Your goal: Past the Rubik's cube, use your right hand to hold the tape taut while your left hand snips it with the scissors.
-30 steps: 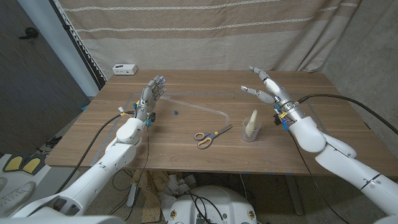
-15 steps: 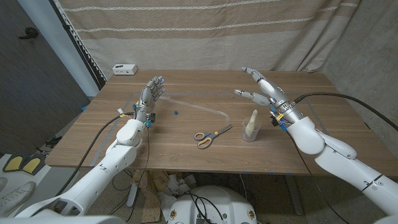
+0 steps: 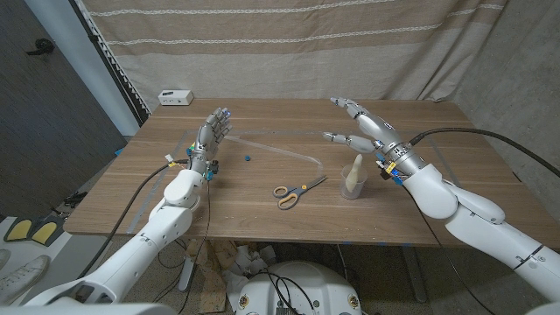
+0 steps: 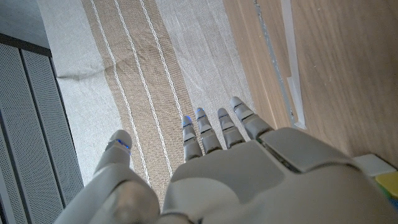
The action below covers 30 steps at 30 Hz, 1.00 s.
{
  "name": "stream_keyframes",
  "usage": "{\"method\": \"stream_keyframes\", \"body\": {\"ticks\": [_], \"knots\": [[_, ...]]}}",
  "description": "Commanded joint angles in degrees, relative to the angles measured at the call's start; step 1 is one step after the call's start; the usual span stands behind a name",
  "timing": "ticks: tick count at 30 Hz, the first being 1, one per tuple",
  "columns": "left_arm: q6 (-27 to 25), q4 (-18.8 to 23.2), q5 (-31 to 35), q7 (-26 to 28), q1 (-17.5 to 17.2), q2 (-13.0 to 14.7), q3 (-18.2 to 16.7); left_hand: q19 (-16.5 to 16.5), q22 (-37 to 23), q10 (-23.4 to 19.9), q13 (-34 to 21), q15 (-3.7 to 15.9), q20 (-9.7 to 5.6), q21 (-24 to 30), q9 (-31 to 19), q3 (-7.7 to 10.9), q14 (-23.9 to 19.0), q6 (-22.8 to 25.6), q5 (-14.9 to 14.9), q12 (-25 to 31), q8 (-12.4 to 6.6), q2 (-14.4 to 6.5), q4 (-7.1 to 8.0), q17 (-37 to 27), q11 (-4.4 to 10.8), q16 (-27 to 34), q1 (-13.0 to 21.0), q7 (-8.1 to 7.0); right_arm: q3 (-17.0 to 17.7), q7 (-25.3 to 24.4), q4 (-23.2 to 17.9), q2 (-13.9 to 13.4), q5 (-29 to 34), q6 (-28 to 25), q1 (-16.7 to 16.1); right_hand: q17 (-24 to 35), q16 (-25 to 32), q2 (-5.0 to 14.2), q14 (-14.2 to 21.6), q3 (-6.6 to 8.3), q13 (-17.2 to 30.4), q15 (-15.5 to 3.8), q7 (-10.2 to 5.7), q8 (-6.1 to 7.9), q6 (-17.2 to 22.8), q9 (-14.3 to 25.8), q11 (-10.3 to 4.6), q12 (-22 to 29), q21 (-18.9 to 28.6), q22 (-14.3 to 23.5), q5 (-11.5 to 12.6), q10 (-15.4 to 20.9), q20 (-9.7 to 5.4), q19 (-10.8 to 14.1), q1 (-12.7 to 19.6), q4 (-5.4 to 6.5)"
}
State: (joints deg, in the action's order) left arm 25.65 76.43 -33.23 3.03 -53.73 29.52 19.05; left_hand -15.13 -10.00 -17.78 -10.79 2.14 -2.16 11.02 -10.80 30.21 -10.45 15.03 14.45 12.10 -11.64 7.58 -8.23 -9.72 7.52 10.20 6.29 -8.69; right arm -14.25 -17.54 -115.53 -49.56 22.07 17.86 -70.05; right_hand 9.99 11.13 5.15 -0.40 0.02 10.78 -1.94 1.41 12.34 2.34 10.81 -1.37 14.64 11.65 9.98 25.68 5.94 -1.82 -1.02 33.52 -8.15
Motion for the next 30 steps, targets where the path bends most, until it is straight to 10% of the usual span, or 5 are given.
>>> {"method": "stream_keyframes", "body": {"ticks": [1,30], "knots": [[0.8,0.4,0.0,0.1,-0.7,-0.1,-0.2,0.1,-0.2,-0.4,-0.3,7.48,-5.53,0.2,-0.3,-0.04,-0.4,-0.1,0.0,0.1,0.09,0.1,-0.03,-0.2,0.22,0.3,0.6,0.32,0.3,1.1,-2.0,-0.8,2.8,0.2,-0.4,0.3,0.1,0.22,0.7,0.20,0.2,-2.37,-0.49,0.15,0.5,0.1,-0.18,0.1,-0.1,0.3,0.6,0.5,-4.04,0.1,1.2,-0.35],[0.3,2.5,0.3,1.1,-2.4,0.7,-0.7,0.5,-0.2,-0.4,-0.3,7.16,-5.15,0.1,-0.3,-0.22,-0.1,-0.2,-0.1,0.0,0.14,0.0,0.02,-0.2,0.17,0.2,0.7,0.28,-2.1,3.7,-4.7,-1.9,9.7,0.8,0.0,0.6,1.0,0.97,6.1,0.16,0.2,-7.46,-4.73,0.97,4.6,0.2,-4.80,0.9,0.3,0.4,1.1,4.3,-2.74,2.6,5.0,-0.23]]}}
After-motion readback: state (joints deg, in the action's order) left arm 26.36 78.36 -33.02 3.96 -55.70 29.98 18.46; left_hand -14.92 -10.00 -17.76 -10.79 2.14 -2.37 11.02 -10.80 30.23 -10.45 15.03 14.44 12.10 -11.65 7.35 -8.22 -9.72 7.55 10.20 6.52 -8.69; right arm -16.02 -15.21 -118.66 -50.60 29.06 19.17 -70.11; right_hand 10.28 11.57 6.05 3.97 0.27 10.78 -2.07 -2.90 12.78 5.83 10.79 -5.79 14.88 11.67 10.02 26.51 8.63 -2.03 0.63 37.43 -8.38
